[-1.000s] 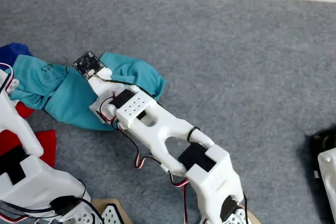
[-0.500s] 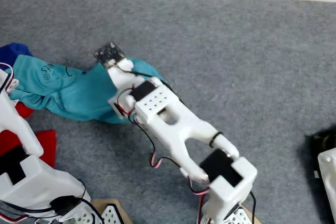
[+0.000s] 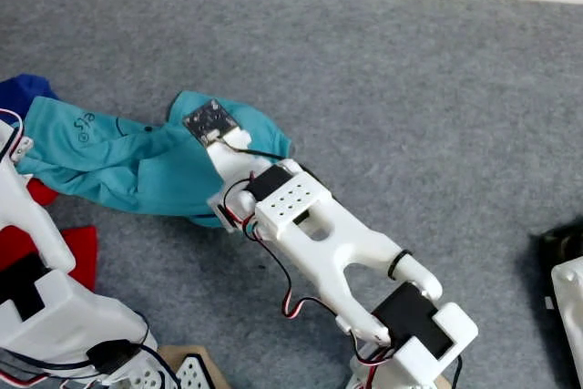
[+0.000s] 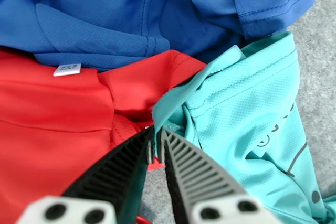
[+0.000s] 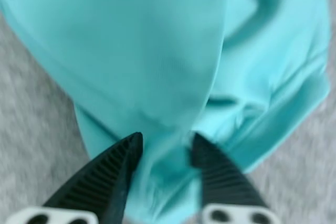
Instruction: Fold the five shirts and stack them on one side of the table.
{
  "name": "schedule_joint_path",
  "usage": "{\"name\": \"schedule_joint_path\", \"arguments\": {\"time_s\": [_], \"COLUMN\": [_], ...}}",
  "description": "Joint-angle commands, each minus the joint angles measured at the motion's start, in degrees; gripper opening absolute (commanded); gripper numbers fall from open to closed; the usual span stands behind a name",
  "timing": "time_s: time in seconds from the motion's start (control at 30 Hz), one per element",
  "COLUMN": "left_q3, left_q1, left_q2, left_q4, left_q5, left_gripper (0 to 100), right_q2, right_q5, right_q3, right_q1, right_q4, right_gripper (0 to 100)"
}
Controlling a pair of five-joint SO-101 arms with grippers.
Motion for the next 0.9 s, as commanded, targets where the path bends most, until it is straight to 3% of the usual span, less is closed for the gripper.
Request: {"name": "schedule_joint_path", "arguments": {"time_s": [0.0, 0.37, 0.5, 0.73, 0.87], "left_q3": [-0.22, -0.13, -0.13, 0.48, 1.54], "left_q1": [-0.4, -0.48, -0.48, -0.31, -0.31], "left_q2": [-2.77, -2.77, -2.77, -2.77, -2.77], "left_q4": [-0.53, -0.53, -0.62, -0.79, -0.88], "left_q5": [-0.44, -0.44, -0.44, -0.44, -0.53], "left_gripper": [1, 1, 1, 1, 1], "right_q2": [0.31, 20.7, 23.34, 23.6, 23.6], "right_q5": [0.44, 0.35, 0.26, 0.18, 0.18], "right_q3": [-3.21, -25.98, -31.43, -32.84, -32.48], "right_q1": [0.75, 1.71, 2.33, 3.82, 3.91], "right_q4": [-6.46, -6.99, -2.42, -1.63, -1.63], "right_gripper": [24.9, 21.4, 21.1, 1.2, 1.5]}}
